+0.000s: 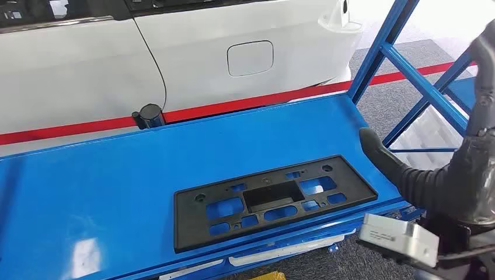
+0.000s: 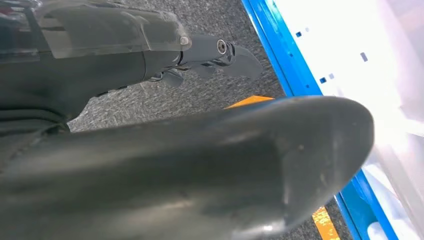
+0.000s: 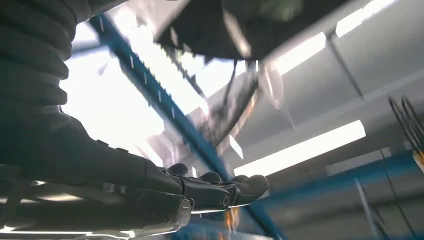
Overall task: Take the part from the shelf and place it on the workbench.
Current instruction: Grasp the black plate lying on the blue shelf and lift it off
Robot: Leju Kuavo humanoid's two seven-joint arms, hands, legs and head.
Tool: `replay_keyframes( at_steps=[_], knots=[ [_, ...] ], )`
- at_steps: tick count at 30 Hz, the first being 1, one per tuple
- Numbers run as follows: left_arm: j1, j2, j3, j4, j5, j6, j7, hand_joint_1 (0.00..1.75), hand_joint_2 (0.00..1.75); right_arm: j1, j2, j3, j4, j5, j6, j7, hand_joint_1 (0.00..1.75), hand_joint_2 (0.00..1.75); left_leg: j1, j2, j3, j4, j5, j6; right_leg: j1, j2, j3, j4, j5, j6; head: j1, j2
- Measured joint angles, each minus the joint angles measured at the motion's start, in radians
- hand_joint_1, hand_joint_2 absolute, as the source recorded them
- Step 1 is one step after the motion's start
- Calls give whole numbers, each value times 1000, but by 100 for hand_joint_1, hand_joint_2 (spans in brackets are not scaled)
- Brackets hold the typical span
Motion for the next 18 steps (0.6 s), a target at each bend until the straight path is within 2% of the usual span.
replay_keyframes(
  at_steps=[2, 5, 9, 12, 18],
  knots=[
    [0, -1, 0, 0, 0, 0, 5, 0, 0, -8, -14, 2, 5, -118, -4, 6, 0, 175, 0, -1, 0, 0, 0, 0, 0, -1, 0, 0, 0, 0, 0, 0],
    [4, -5, 0, 0, 0, 1, 16, 0, 0, -21, -55, 4, 27, -398, -28, 13, 0, 175, 0, -3, -1, 0, 0, 1, 0, -3, 0, -1, 0, 0, 0, 0],
    [20, -9, 1, 0, 5, 1, 27, 0, 0, -26, -107, -8, 70, -649, -35, 30, 0, 175, 0, -2, -1, 0, 0, 1, 0, -4, 0, -1, 0, 0, 0, 0],
    [29, -14, 5, 0, 14, 3, 25, 0, 0, -41, -153, -14, 112, -770, -17, 55, 0, 175, 0, -1, -2, 0, 0, 1, 0, -4, 0, -2, 0, 0, 0, 0],
    [35, -28, 8, 0, 21, 6, 22, 0, 0, -82, -216, -5, 190, -923, 8, 93, 0, 175, 0, 1, -2, 0, 1, 1, 0, -6, 0, -2, 0, 0, 0, 0]
  ],
)
